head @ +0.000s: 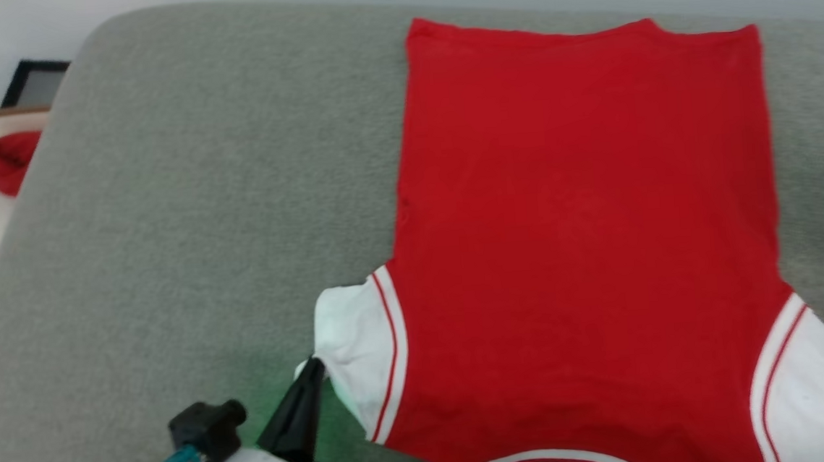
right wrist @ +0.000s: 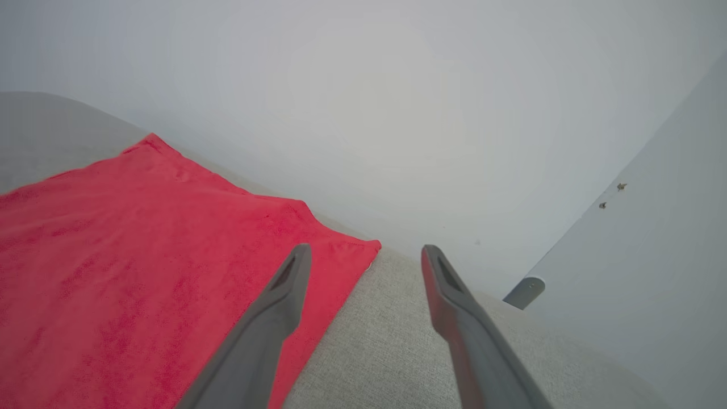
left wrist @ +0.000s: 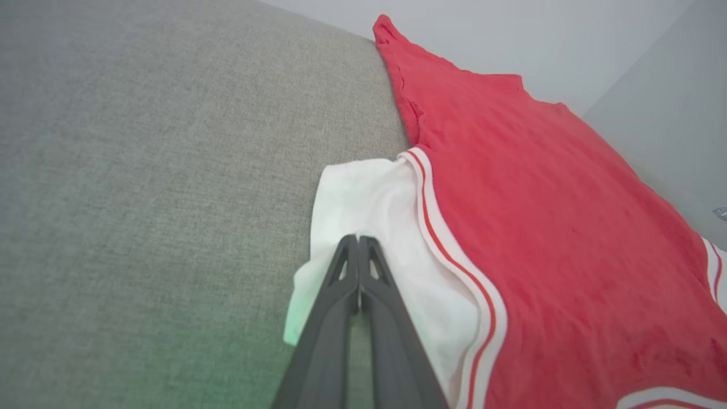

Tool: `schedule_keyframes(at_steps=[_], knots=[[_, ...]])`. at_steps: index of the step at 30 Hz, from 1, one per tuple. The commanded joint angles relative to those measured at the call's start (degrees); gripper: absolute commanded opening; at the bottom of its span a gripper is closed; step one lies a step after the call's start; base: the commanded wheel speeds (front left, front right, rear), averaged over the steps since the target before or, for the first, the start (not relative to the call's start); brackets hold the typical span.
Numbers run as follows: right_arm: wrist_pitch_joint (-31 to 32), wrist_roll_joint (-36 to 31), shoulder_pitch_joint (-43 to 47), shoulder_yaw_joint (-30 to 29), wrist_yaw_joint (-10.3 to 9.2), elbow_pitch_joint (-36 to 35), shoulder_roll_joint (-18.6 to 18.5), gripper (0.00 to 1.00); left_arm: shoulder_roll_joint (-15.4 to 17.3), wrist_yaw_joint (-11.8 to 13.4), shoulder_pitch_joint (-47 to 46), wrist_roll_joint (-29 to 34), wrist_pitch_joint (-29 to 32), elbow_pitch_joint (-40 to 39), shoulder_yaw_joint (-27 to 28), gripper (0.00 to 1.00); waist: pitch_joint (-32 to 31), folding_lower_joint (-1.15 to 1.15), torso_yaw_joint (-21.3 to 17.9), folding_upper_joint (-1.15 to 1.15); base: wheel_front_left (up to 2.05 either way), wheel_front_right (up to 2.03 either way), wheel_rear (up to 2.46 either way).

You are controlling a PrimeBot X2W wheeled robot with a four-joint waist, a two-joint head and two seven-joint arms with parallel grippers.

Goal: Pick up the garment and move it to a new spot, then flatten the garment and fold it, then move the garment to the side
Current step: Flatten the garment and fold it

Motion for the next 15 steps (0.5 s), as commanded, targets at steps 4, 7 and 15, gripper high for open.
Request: schedule_keyframes(at_steps=[4, 7, 15], knots=[[4.99, 3.57, -10.15, 4.35, -0.06, 8.75, -2.52, 1.00, -1.95, -1.61, -2.92, 0.91, -0.21, 1.60, -1.80, 0.00, 2.85, 0.00, 5.09, 0.00, 0.00, 0.00, 0.00], [9.33, 5.96, -16.04, 7.05, -0.06, 14.66, -3.64, 1.00, -3.10, -2.48, -4.41, 1.26, -0.21, 2.62, -2.72, 0.00, 3.92, 0.00, 7.01, 0.00, 0.00, 0.00, 0.00], [20.39, 10.21, -28.69, 11.16, -0.06, 28.87, -4.62, 1.00, -5.97, -4.16, -7.66, 1.70, -0.21, 5.26, -5.07, 0.00, 7.43, 0.00, 11.49, 0.00, 0.00, 0.00, 0.00]])
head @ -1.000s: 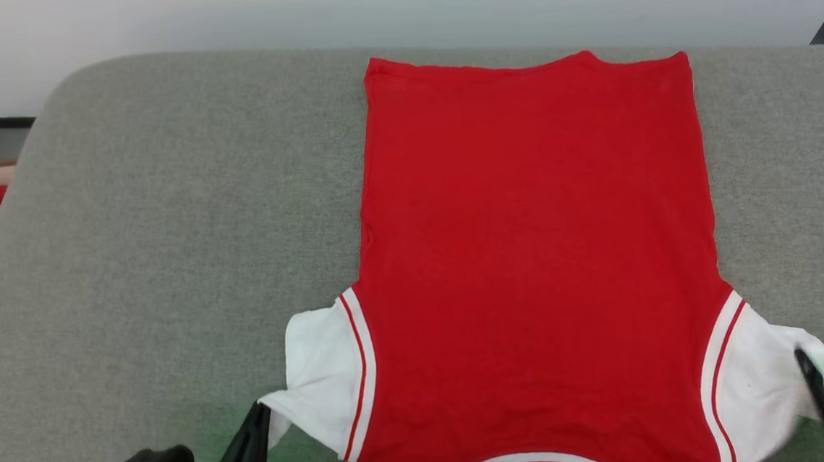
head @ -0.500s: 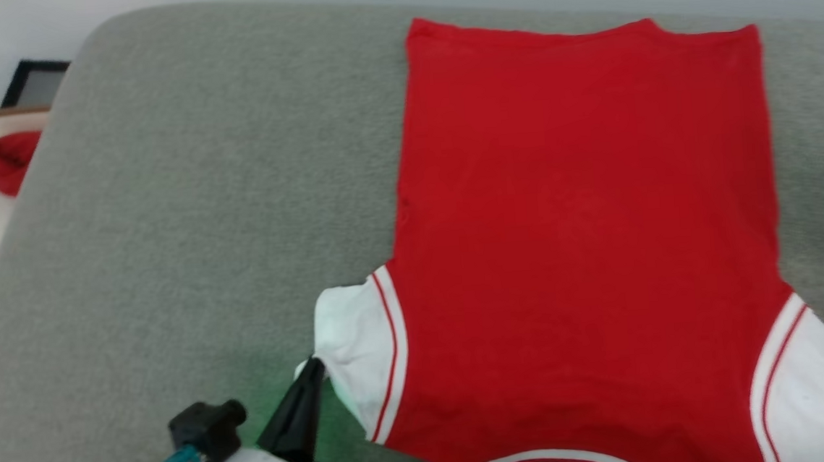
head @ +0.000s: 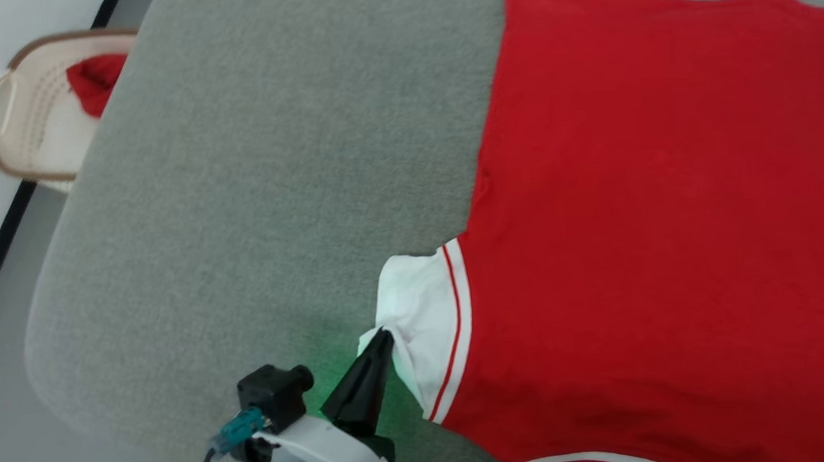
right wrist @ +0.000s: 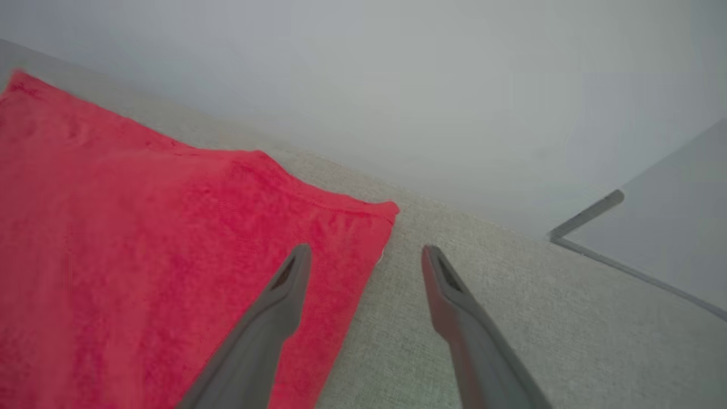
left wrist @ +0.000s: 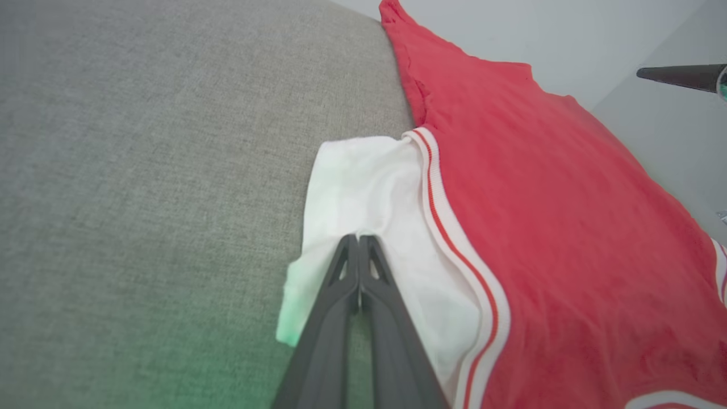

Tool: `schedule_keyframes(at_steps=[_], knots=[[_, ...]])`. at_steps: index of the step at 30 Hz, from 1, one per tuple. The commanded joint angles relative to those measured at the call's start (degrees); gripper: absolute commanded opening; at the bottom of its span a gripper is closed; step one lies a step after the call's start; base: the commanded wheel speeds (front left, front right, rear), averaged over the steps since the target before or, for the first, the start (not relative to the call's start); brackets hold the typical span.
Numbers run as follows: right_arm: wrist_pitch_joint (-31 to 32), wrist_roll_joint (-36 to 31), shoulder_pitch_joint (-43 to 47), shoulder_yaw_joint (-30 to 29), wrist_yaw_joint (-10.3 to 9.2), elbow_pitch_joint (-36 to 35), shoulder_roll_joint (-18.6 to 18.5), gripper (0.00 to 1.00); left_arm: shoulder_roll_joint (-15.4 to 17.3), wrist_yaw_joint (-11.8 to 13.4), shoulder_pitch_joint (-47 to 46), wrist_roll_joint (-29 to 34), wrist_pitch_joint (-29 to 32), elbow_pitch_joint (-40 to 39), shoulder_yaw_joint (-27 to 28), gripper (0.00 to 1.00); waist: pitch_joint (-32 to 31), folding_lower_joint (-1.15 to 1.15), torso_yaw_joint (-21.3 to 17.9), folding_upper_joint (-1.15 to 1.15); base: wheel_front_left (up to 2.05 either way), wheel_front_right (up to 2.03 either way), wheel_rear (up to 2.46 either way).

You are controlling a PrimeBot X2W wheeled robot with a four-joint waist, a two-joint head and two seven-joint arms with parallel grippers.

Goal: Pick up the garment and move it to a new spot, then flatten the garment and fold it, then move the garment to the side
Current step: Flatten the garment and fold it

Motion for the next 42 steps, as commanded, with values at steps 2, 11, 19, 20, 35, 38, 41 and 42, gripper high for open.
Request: schedule_keyframes(at_steps=[2, 11, 19, 20, 35, 38, 41, 42], knots=[[2.95, 0.63, -3.40, 0.55, -0.06, 4.16, -0.10, 1.00, -0.93, -0.62, -1.46, 0.40, -0.21, 0.65, -0.54, 0.00, 3.56, 0.00, 3.60, 0.00, 0.00, 0.00, 0.00], [9.67, -0.79, -10.91, -1.22, -0.06, 15.51, 0.41, 1.00, -3.10, -1.05, -3.57, 0.40, -0.10, 1.91, -2.16, 0.00, 7.32, 0.00, 6.65, 0.00, 0.00, 0.00, 0.00], [15.64, -3.68, -14.08, -3.82, -0.01, 26.06, 3.16, 1.00, -3.98, -1.10, -4.96, -1.06, -0.08, 1.91, -4.47, 0.00, 9.26, 0.00, 8.46, 0.00, 0.00, 0.00, 0.00], [16.50, -4.17, -14.34, -4.13, -0.01, 27.44, 3.56, 1.00, -4.00, -1.08, -5.05, -1.18, -0.08, 1.99, -4.65, 0.00, 9.37, 0.00, 8.54, 0.00, 0.00, 0.00, 0.00], [19.19, -10.22, -20.80, -7.66, -0.01, 35.77, 7.39, 0.00, -3.02, -1.00, -4.95, -1.84, -0.08, 2.61, -3.75, 0.00, 6.89, 0.00, 5.88, 0.00, 0.00, 0.00, 0.00], [18.97, -9.42, -20.30, -7.07, -0.01, 34.27, 8.61, 0.00, -2.41, -1.00, -4.32, -1.56, -0.08, 2.67, -2.67, 0.00, 5.49, 0.00, 4.06, 0.00, 0.00, 0.00, 0.00], [19.06, -7.96, -18.78, -5.69, -0.01, 31.79, 9.49, 0.00, -1.83, -1.01, -3.62, -1.27, -0.09, 2.62, -1.76, 0.00, 3.80, 0.00, 2.18, 0.00, 0.00, 0.00, 0.00], [18.80, -7.23, -17.99, -5.13, -0.01, 30.53, 9.74, 0.00, -1.54, -1.01, -3.30, -1.13, -0.10, 2.65, -1.30, 0.00, 3.17, 0.00, 1.43, 0.00, 0.00, 0.00, 0.00]])
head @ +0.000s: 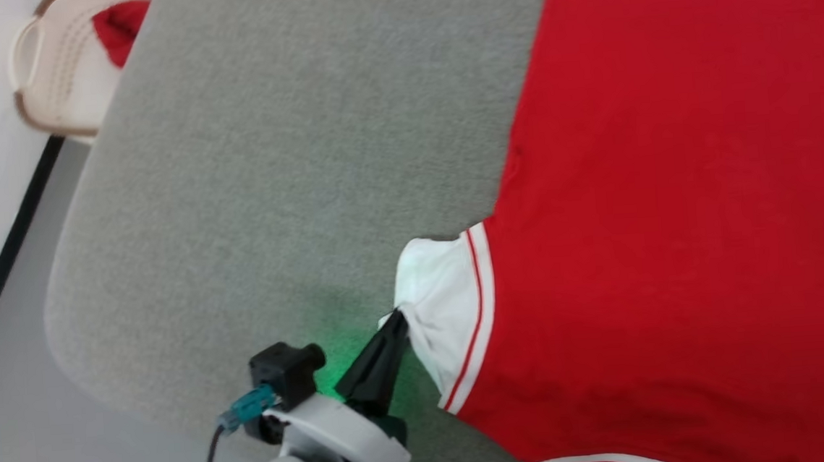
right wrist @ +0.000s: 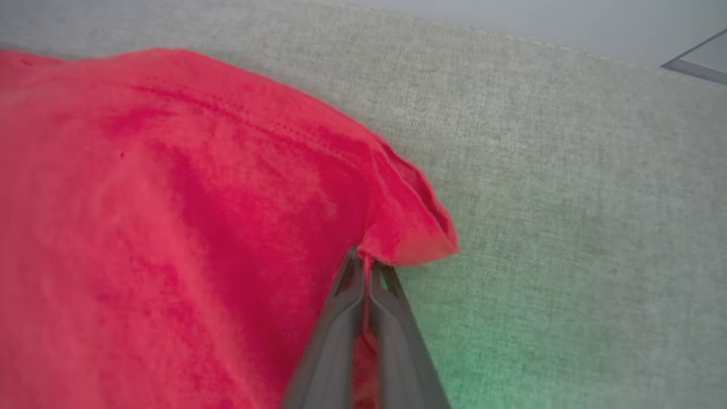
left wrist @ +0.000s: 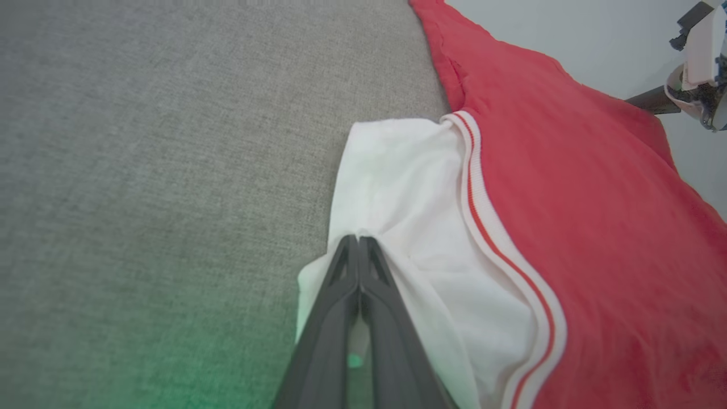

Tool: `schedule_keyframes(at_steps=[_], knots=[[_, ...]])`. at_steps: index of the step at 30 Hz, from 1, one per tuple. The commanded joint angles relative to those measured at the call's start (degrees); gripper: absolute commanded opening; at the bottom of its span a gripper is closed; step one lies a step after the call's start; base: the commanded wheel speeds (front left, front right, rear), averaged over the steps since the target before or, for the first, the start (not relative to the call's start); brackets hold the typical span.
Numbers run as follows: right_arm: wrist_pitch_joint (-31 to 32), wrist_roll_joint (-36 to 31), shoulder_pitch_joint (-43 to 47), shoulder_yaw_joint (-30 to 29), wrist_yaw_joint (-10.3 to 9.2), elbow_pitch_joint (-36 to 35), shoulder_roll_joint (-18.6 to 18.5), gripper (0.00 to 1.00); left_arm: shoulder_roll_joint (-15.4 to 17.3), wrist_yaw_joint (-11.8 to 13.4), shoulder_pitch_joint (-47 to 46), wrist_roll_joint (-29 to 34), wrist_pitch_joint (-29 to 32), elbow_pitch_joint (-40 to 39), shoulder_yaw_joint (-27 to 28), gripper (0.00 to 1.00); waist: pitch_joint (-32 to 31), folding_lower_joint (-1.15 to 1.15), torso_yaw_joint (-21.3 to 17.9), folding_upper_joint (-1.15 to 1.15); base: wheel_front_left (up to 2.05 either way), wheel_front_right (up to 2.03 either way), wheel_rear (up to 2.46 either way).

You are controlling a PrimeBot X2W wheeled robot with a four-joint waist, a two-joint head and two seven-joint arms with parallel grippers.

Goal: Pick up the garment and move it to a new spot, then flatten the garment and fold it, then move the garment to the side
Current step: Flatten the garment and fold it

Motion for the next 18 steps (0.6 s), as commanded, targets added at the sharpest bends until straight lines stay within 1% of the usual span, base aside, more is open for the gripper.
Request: schedule_keyframes(at_steps=[1, 6, 12, 18], knots=[[0.65, 1.32, 3.26, 0.93, 0.05, -0.34, 0.84, 0.00, 0.63, 0.12, 1.02, 0.48, 0.05, 0.23, 0.52, 0.00, -2.78, 0.00, -3.07, 0.00, 0.00, 0.00, 0.00], [0.67, 6.71, 9.26, 4.50, 0.02, -8.40, -0.18, 0.00, 1.77, 0.12, 2.08, 0.91, 0.05, 0.49, 1.66, 0.00, -5.61, 0.00, -6.28, 0.00, 0.00, 0.00, 0.00], [0.18, 13.91, 18.69, 8.28, 0.02, -20.12, -2.94, 0.00, 3.14, 0.12, 3.53, 0.95, 0.05, 0.75, 3.29, 0.00, -8.89, 0.00, -9.80, 0.00, 0.00, 0.00, 0.00], [-1.18, 19.14, 29.09, 9.39, 0.02, -30.98, -5.68, 0.00, 4.40, 0.15, 5.18, 1.18, 0.05, 0.76, 4.53, 0.00, -11.49, 0.00, -12.97, 0.00, 0.00, 0.00, 0.00]])
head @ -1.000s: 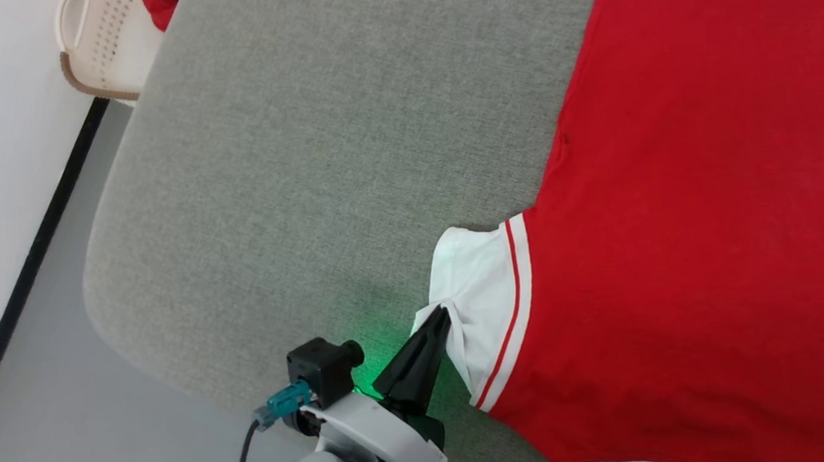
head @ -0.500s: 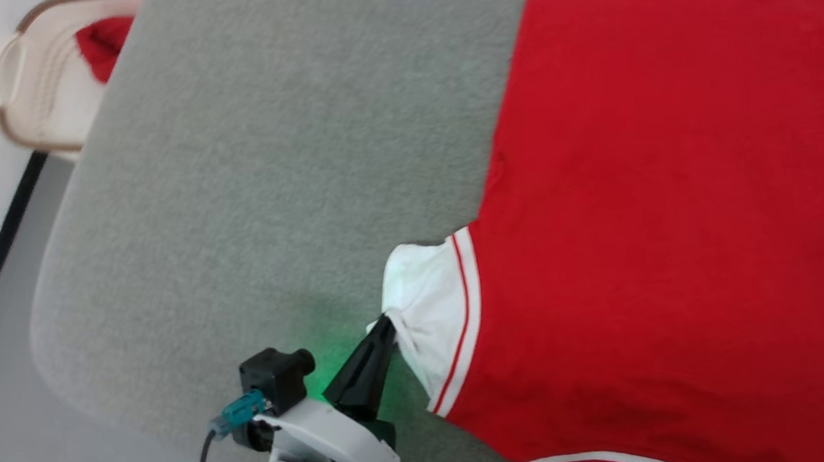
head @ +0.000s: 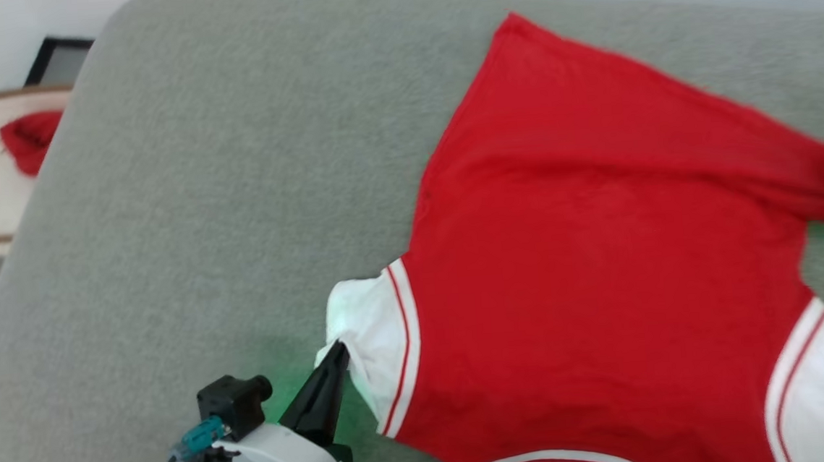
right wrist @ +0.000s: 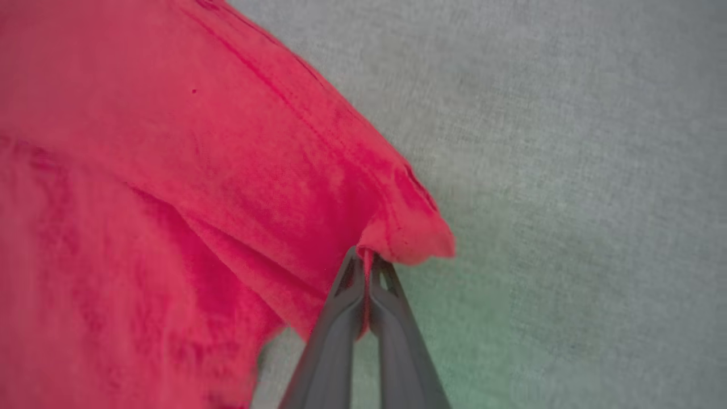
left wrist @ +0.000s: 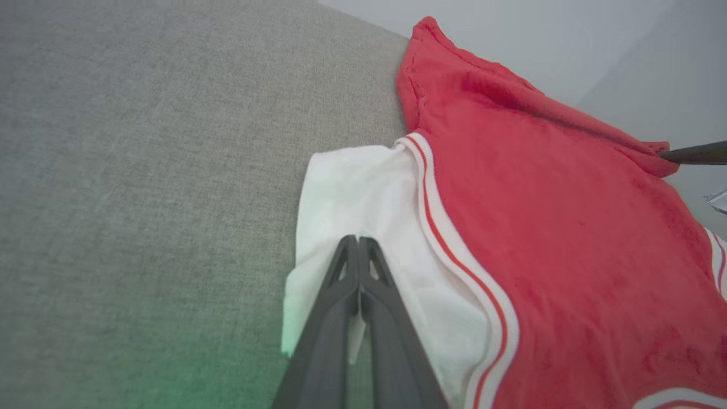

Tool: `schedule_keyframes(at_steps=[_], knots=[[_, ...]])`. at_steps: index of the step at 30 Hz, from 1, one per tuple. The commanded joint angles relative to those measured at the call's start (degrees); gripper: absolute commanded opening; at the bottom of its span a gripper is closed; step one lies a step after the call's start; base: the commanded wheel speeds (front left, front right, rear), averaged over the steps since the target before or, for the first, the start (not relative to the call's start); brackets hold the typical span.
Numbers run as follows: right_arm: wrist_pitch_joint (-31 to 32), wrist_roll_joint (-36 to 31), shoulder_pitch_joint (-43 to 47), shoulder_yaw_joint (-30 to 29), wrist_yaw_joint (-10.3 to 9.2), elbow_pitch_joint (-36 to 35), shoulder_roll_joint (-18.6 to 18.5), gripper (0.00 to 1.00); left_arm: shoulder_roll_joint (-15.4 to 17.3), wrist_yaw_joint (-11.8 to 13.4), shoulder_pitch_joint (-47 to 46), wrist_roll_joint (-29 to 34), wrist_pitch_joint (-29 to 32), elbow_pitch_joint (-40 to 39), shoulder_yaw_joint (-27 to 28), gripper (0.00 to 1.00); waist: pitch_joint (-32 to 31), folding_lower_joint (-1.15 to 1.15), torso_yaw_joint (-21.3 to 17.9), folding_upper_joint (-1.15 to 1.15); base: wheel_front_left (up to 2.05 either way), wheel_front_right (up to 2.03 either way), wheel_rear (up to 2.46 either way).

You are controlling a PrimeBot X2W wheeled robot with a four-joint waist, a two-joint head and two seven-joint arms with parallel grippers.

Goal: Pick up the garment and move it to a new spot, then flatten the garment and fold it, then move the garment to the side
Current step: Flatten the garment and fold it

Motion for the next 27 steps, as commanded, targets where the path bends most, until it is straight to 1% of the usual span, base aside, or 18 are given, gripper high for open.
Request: schedule_keyframes(at_steps=[1, 6, 12, 19, 21, 27], knots=[[-0.70, 0.84, 2.70, -0.14, 0.00, -1.94, -0.49, 0.00, 0.39, 0.19, 0.88, 0.24, 0.03, -0.02, 0.26, 0.00, -3.16, 0.00, -3.28, 0.00, 0.00, 0.00, 0.00], [-2.20, 2.47, 11.48, -2.34, -0.01, -8.33, -1.57, 0.00, 1.01, 0.54, 1.95, 0.23, 0.09, -0.16, 0.38, 0.00, -4.99, 0.00, -5.06, 0.00, 0.00, 0.00, 0.00], [-3.10, 2.93, 22.19, -7.67, -0.01, -13.63, -0.39, 0.00, 1.86, 1.14, 3.09, -0.34, 0.41, -0.99, 0.58, 0.00, -6.33, 0.00, -6.49, 0.00, 0.00, 0.00, 0.00], [-3.10, 0.56, 32.71, -14.74, -0.01, -17.88, 3.97, 0.00, 2.54, 1.60, 3.92, -0.60, 0.76, -2.07, 0.65, 0.00, -6.74, 0.00, -7.80, 0.00, 0.00, 0.00, 0.00], [-2.69, 0.00, 33.94, -15.12, -0.01, -18.13, 4.67, 0.00, 2.59, 1.74, 4.00, -0.66, 0.80, -2.18, 0.68, 0.00, -6.75, 0.00, -7.97, 0.00, 0.00, 0.00, 0.00], [-1.71, -2.55, 38.44, -18.22, -0.01, -19.32, 8.71, 0.00, 2.80, 1.97, 4.09, -0.85, 1.00, -2.68, 0.42, 0.00, -6.83, 0.00, -8.44, 0.00, 0.00, 0.00, 0.00]])
